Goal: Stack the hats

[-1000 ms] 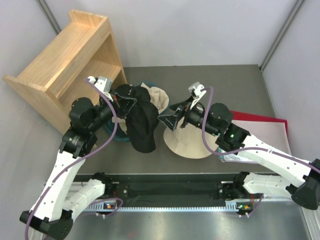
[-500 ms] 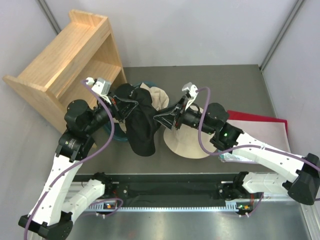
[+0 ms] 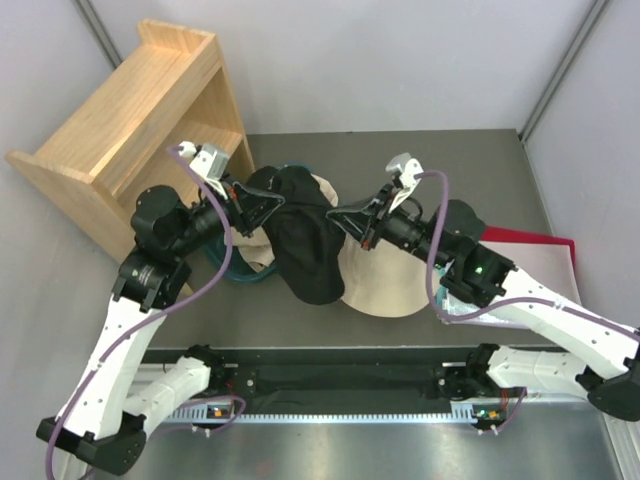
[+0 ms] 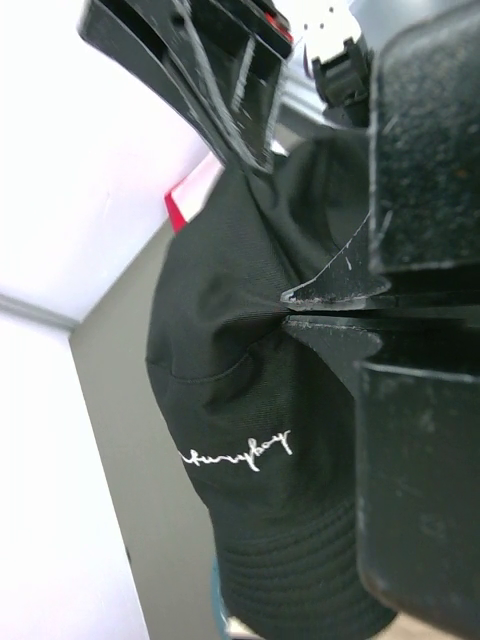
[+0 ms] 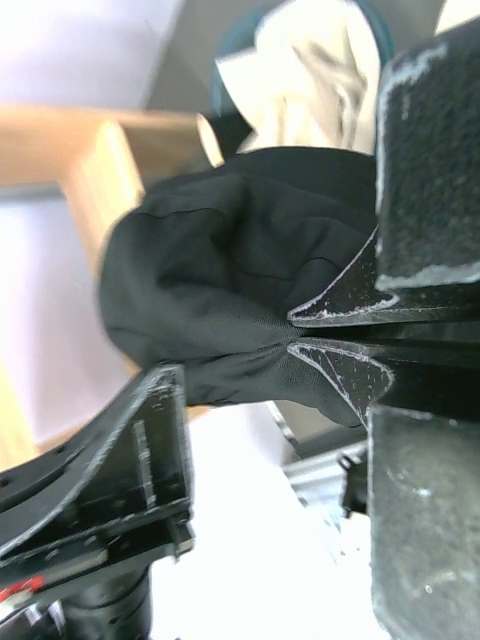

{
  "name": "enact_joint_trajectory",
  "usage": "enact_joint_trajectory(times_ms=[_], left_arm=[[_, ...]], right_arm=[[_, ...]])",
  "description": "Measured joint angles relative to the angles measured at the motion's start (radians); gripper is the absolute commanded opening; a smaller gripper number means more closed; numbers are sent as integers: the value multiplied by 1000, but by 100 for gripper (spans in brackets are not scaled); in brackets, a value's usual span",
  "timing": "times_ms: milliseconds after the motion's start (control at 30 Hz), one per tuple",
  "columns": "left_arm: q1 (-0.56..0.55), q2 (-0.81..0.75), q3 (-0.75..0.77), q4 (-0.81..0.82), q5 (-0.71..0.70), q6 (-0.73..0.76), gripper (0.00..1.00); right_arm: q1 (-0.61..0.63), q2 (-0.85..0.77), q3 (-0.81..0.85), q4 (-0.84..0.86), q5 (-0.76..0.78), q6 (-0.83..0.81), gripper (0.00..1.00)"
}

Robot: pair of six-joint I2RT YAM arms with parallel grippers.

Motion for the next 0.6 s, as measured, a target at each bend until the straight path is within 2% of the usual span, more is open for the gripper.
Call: enact_joint_trajectory(times_ms=[200, 467, 600], left_arm=[[-47, 114, 65, 73, 58, -48, 0], [-301, 307, 161, 107, -67, -19, 0], [-349, 374, 192, 158, -69, -20, 0]], right_arm=[[7, -64, 92, -144, 126, -89, 0], [7, -200, 129, -328, 350, -190, 0], [7, -240, 154, -407, 437, -233, 0]])
